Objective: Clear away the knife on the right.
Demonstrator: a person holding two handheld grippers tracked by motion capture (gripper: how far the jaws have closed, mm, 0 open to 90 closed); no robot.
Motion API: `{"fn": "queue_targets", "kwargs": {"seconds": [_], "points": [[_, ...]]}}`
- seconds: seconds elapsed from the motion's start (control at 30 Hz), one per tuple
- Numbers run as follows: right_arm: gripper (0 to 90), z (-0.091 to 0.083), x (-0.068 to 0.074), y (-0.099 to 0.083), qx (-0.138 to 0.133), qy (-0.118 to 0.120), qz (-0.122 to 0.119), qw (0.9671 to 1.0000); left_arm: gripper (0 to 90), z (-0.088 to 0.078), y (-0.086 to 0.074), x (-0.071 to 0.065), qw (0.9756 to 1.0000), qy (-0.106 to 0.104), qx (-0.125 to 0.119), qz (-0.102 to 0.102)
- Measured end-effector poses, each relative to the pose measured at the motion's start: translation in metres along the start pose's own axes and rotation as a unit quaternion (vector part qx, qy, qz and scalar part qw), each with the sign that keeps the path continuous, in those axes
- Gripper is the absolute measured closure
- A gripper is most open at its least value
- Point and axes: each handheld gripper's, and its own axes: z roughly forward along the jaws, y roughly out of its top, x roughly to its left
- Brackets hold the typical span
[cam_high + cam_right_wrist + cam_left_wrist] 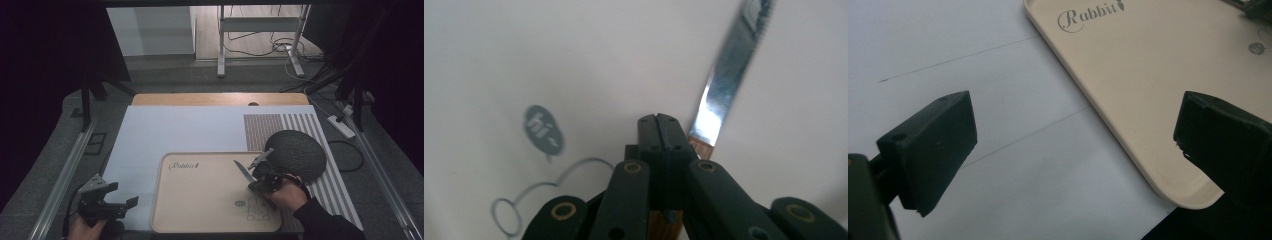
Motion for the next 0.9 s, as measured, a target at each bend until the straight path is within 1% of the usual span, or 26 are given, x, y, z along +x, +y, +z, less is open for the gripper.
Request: {"fn": "queue_targets", "kwargs": {"seconds": [0.1, 0.13, 0.2, 0.33, 0.43, 0.53, 0.63, 0.73, 0.9], "points": [[89.2, -0.004, -0.009, -0.005, -0.003, -0.005, 0.016, 0.9999, 3.7, 0.0, 0.0, 0.0, 1.0, 0.0, 0.0, 0.0], [89.1, -0.006, -0.013, -0.008, -0.002, -0.007, 0.024, 0.9997, 3.7, 0.0, 0.0, 0.0, 1.0, 0.0, 0.0, 0.0], [89.1, -0.008, -0.018, -0.012, -0.003, -0.006, 0.035, 0.9994, 3.8, 0.0, 0.0, 0.0, 1.0, 0.0, 0.0, 0.0], [89.1, -0.012, -0.023, -0.018, -0.001, -0.012, 0.049, 0.9987, 3.8, 0.0, 0.0, 0.0, 1.0, 0.0, 0.001, 0.0], [89.1, -0.014, -0.026, -0.022, -0.003, -0.005, 0.057, 0.9984, 3.8, 0.0, 0.0, 0.0, 1.0, 0.0, 0.001, 0.001], [88.9, -0.014, -0.025, -0.022, -0.001, -0.007, 0.054, 0.9985, 3.8, 0.0, 0.0, 0.0, 1.0, 0.001, 0.001, 0.003], [82.6, -0.015, -0.023, -0.021, -0.006, -0.008, 0.046, 0.9989, 3.8, 0.0, 0.0, 0.0, 1.0, 0.001, 0.001, 0.003], [74.0, -0.019, -0.021, -0.019, -0.03, -0.014, 0.035, 0.9989, 3.8, 0.0, 0.0, 0.0, 1.0, 0.001, 0.001, 0.003], [61.6, -0.024, -0.017, -0.016, -0.052, -0.022, 0.033, 0.9979, 3.8, 0.001, 0.0, -0.001, 1.0, 0.002, 0.001, 0.003]]}}
